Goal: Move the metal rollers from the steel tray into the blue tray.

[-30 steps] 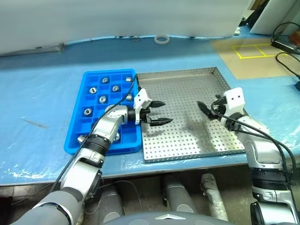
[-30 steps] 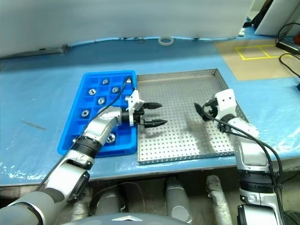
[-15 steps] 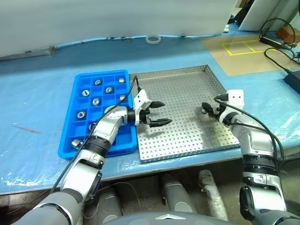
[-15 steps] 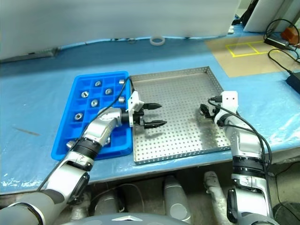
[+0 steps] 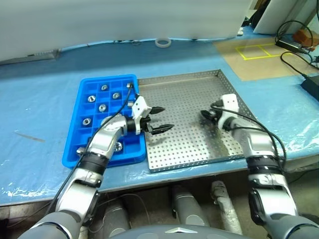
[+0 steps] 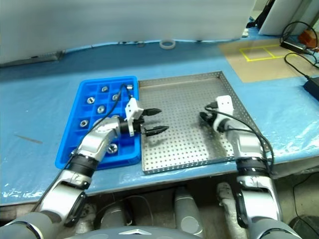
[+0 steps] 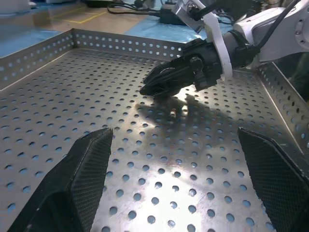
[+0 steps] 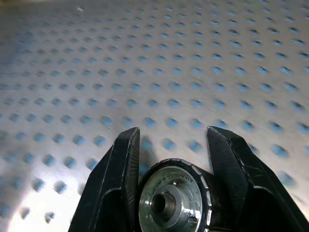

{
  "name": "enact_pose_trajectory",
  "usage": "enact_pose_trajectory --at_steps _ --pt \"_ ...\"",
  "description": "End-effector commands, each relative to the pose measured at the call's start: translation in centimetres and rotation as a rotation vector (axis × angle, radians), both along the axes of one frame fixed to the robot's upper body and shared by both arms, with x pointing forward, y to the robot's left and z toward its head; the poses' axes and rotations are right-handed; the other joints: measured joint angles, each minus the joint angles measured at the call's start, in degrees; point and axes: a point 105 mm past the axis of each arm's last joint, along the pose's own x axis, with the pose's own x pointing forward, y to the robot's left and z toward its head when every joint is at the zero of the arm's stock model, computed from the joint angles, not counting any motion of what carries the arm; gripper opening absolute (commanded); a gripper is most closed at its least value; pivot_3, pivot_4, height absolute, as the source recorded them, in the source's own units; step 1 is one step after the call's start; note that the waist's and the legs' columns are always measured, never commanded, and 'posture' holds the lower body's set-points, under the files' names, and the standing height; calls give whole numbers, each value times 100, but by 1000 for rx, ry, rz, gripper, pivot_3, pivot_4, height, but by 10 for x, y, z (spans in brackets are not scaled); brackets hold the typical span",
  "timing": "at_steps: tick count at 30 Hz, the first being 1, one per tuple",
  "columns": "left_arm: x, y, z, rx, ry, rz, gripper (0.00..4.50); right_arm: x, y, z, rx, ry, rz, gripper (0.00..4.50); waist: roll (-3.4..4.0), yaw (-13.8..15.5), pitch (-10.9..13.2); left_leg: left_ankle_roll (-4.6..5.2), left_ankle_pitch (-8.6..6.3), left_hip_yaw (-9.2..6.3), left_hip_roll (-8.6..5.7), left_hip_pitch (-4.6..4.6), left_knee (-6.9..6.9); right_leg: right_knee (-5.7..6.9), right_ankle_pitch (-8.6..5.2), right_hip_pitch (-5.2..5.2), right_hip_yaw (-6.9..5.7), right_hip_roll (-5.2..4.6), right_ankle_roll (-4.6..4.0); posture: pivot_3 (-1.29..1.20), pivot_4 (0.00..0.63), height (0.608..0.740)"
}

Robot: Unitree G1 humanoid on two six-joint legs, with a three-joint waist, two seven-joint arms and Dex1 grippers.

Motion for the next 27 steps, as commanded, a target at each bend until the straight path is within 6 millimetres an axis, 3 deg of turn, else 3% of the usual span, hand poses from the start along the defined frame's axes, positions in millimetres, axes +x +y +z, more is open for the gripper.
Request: enact_pose_trajectory --at_steps 1,2,6,10,14,21,27 --pt "-2 34 12 -43 -38 159 4358 18 50 62 80 -219 202 1835 1 79 1 -4 3 0 3 -5 -2 3 10 -14 1 0 -15 -112 150 740" --pt "-4 40 11 -45 -39 187 4358 20 60 69 99 -240 246 1835 3 147 1 -7 4 -2 8 -8 -4 5 35 -25 -2 0 -54 -72 150 740" --pt "-23 60 6 -45 -33 309 4358 2 120 95 204 -297 580 1835 2 587 1 -18 11 -7 22 -8 -51 -5 39 -29 -9 1 -70 44 150 740" --pt "-35 73 3 -47 -26 402 4358 -24 148 83 201 -225 838 1835 2 1082 1 -23 11 -4 26 -11 -92 -17 12 -31 -19 0 -106 153 150 740" --pt "-42 80 2 -44 -17 450 4358 -38 153 65 153 -151 963 1835 2 1374 1 -31 -8 -4 22 -14 -91 -17 5 -28 -27 -1 -112 195 150 740" --pt "-44 80 1 -39 -9 462 4358 -57 141 36 52 -10 1080 1835 1 1502 2 -55 4 -9 20 5 -86 -1 0 -16 -25 -17 -100 184 150 740" --pt "-43 74 -2 -22 0 428 4358 -50 136 10 -73 5 991 1835 -2 1483 -2 -67 11 -16 20 15 -87 6 5 -14 -24 -14 -91 153 150 740"
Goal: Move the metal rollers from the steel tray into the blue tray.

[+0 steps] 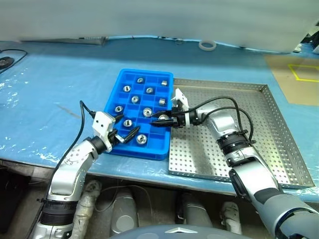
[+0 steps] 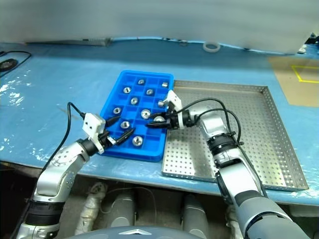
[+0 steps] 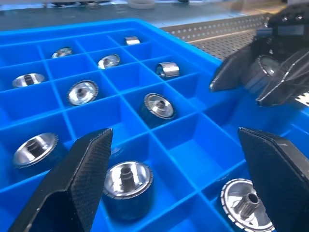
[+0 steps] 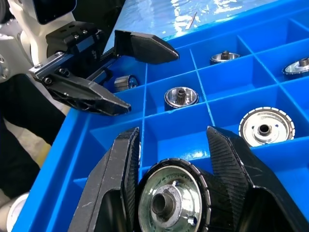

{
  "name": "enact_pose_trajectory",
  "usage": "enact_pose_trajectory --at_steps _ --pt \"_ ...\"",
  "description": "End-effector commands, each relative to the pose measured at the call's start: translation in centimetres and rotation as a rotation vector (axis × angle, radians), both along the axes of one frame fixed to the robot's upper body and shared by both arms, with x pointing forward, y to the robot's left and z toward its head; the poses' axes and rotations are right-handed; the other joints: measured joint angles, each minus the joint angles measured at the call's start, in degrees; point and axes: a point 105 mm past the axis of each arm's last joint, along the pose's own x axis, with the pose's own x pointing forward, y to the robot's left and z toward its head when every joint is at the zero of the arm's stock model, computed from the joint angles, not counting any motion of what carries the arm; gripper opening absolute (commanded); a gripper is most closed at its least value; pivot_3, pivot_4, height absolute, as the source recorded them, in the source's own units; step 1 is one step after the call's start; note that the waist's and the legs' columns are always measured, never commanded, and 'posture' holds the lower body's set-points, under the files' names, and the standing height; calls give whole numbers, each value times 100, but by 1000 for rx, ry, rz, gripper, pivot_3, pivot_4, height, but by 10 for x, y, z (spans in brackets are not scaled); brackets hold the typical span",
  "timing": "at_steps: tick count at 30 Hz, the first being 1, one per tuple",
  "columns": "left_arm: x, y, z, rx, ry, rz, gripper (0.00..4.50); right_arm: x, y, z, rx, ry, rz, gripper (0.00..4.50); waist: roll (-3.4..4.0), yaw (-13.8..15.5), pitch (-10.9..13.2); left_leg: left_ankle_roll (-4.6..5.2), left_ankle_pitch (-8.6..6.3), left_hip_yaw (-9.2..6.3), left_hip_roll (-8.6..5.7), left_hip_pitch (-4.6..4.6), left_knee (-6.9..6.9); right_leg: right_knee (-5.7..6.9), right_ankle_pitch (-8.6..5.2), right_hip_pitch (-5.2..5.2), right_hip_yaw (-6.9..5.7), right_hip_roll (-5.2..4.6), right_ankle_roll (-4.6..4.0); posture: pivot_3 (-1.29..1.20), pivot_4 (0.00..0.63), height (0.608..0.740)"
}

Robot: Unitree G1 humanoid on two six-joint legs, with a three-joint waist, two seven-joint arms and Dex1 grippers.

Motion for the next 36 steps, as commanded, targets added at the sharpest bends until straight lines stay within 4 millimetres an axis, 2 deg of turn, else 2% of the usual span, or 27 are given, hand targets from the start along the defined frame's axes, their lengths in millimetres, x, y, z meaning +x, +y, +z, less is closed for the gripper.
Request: enact_pose_trajectory --at_steps 1,7,10,16,19,23,28,29,33,36 --pt "-1 -5 7 -2 -24 -27 4358 6 -1 -9 -37 -33 -60 2185 -1 -2 -1 0 0 0 0 2 0 0 0 1 1 0 0 153 150 740" --pt "0 -6 7 5 -16 -49 4358 12 -1 1 25 -47 -120 4055 -1 -1 -1 0 0 0 -2 -7 1 -7 0 -1 1 1 -1 122 150 740" --pt "3 -7 8 8 -19 -60 4358 14 -4 9 66 -63 -142 4055 -1 -5 -1 0 0 0 -1 -6 0 -6 0 -1 0 1 -1 104 150 740" --pt "21 -1 20 49 -111 -15 4358 36 -19 46 255 -170 -327 4055 -1 -50 -1 -1 1 1 -1 -6 2 -3 1 -4 5 5 -1 53 150 740" --pt "27 1 28 42 -159 -6 4358 34 -34 43 245 -204 -354 4055 -1 -101 -1 -2 2 1 0 -9 1 -4 1 -6 4 7 -1 40 150 740" --pt "28 -6 42 -79 -203 -47 4358 24 -49 42 267 -183 -355 4055 -2 -152 -1 1 0 1 -3 -15 2 -14 1 -5 6 7 0 9 150 740" --pt "26 -16 45 -147 -198 -100 4429 20 -52 56 336 -164 -355 4084 -2 -255 -1 -2 3 4 1 -7 1 -2 2 -14 17 15 0 -6 150 740" --pt "27 -17 44 -139 -193 -103 4500 19 -52 58 340 -161 -349 4389 -2 -272 -1 -4 4 4 4 -5 1 2 2 -14 16 16 0 -10 150 740" --pt "38 -17 37 -82 -199 -65 4500 18 -51 56 315 -163 -347 4486 -2 -304 -1 -6 5 4 2 0 3 4 2 -8 17 15 1 -12 150 740" --pt "38 -21 36 -80 -201 -76 4500 19 -52 54 306 -177 -358 4486 -2 -305 -1 -5 5 4 -1 -4 4 -1 3 -8 18 14 2 -6 150 740"
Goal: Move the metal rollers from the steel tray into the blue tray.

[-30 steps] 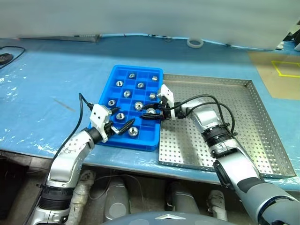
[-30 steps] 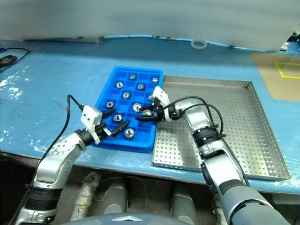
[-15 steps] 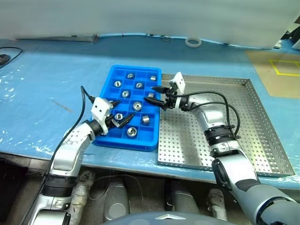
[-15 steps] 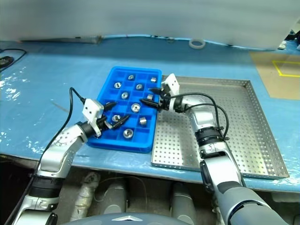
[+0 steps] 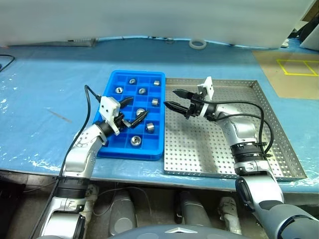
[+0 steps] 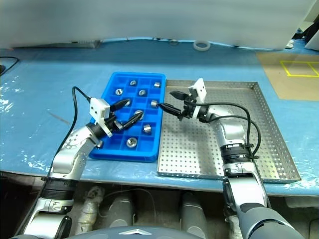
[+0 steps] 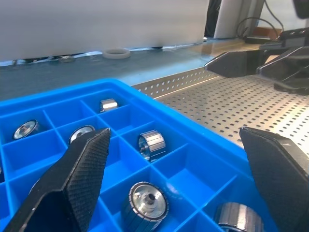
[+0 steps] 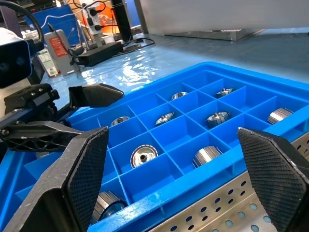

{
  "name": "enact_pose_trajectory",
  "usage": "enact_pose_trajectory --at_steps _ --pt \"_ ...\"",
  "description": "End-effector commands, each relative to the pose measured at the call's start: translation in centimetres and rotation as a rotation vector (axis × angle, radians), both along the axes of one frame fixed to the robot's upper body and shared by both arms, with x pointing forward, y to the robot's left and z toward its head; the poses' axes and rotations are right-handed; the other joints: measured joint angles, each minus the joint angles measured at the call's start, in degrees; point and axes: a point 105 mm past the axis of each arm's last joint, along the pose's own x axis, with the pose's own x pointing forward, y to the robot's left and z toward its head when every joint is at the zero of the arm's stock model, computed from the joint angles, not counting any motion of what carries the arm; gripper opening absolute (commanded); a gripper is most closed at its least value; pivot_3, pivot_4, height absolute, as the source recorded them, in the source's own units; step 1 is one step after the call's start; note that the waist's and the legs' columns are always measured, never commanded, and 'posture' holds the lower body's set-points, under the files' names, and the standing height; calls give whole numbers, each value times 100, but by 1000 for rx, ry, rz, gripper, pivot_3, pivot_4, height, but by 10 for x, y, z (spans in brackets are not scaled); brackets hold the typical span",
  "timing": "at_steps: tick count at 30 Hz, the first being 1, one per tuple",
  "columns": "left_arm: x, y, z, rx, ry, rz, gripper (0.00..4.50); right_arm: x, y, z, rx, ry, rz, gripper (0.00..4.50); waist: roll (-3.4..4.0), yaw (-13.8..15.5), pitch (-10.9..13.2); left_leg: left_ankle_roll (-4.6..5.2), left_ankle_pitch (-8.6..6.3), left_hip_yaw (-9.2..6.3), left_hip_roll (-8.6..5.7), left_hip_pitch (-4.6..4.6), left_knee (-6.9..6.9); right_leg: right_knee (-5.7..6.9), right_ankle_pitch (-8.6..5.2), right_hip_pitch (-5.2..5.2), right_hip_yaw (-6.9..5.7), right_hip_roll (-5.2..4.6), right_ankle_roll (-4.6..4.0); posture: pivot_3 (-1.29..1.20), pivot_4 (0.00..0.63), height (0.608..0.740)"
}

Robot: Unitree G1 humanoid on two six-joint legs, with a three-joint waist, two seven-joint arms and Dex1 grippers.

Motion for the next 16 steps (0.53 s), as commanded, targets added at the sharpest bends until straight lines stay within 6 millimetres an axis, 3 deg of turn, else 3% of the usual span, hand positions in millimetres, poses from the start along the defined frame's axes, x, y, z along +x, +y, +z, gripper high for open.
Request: enact_pose_trajectory --at_steps 1,16 --pt "0 -7 10 13 -56 -20 4500 0 1 14 -3 -68 -1 4486 0 1 0 0 0 0 0 -2 0 -1 0 -1 -1 0 0 -6 150 740" --pt "-5 -9 5 14 -40 -31 4500 0 2 11 -26 -82 7 4486 0 3 0 3 -1 0 1 -5 0 -3 0 -2 -2 0 -1 2 150 740"
